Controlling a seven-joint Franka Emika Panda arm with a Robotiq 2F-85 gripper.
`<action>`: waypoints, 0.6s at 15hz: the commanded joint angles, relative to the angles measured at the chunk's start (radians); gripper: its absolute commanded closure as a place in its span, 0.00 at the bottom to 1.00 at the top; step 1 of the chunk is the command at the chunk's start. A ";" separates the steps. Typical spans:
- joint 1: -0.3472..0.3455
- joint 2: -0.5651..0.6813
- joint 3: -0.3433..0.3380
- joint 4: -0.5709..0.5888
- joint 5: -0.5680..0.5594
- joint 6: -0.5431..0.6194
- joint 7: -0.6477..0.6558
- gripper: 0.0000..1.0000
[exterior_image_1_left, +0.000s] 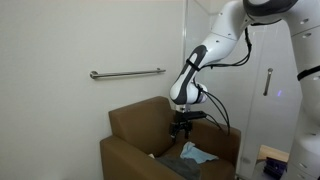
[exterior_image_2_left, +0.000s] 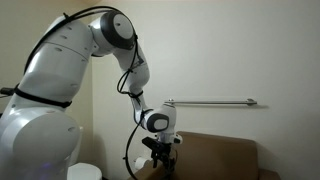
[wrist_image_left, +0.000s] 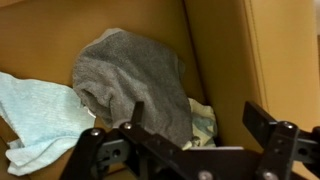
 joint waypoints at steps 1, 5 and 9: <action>-0.093 0.132 0.067 0.045 0.088 0.110 -0.063 0.00; -0.144 0.275 0.075 0.216 0.034 0.048 -0.009 0.00; -0.146 0.309 0.064 0.254 0.017 0.042 0.007 0.00</action>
